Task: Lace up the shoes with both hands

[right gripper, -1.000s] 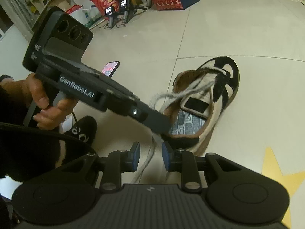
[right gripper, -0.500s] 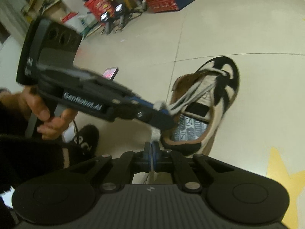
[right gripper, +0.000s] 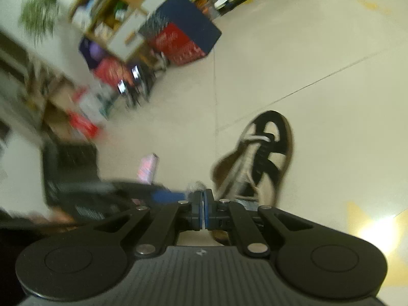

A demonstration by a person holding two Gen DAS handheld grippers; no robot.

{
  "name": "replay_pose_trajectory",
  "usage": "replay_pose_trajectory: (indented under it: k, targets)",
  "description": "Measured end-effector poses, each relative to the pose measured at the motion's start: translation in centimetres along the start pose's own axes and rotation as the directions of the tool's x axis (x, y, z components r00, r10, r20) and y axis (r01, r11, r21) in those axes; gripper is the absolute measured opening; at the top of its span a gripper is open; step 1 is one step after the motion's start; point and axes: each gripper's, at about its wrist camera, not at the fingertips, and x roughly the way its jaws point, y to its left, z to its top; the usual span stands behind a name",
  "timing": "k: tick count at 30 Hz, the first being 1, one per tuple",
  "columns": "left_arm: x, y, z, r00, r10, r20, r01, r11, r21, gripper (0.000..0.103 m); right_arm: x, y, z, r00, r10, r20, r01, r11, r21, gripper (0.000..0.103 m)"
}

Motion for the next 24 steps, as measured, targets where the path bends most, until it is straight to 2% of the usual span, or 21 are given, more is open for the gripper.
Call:
replay_pose_trajectory:
  k: [4, 11, 17, 21, 24]
  targets:
    - [-0.7, 0.3, 0.2, 0.999, -0.022, 0.029, 0.023, 1.000, -0.015, 0.046, 0.1, -0.8, 0.9, 0.989, 0.132, 0.061, -0.141, 0.976, 0.166, 0.002]
    - [-2.4, 1.4, 0.6, 0.994, -0.047, 0.097, 0.055, 0.995, -0.079, 0.046, 1.2, 1.6, 3.7, 0.972, 0.209, 0.111, -0.226, 0.957, 0.180, 0.002]
    - [-4.6, 3.6, 1.2, 0.979, -0.074, 0.190, 0.116, 0.969, -0.219, 0.046, 1.8, 4.2, 7.1, 0.959, 0.241, 0.147, -0.262, 0.955, 0.142, 0.002]
    - [-5.7, 3.6, 1.7, 0.972, -0.046, 0.231, 0.099, 0.970, -0.220, 0.048, 2.2, 6.0, 9.4, 0.950, 0.262, 0.170, -0.283, 0.952, 0.114, 0.002]
    - [-5.9, 3.9, 1.7, 0.971, -0.008, 0.239, 0.064, 0.972, -0.226, 0.052, 2.7, 7.2, 9.8, 0.969, 0.197, 0.149, -0.205, 0.978, 0.042, 0.005]
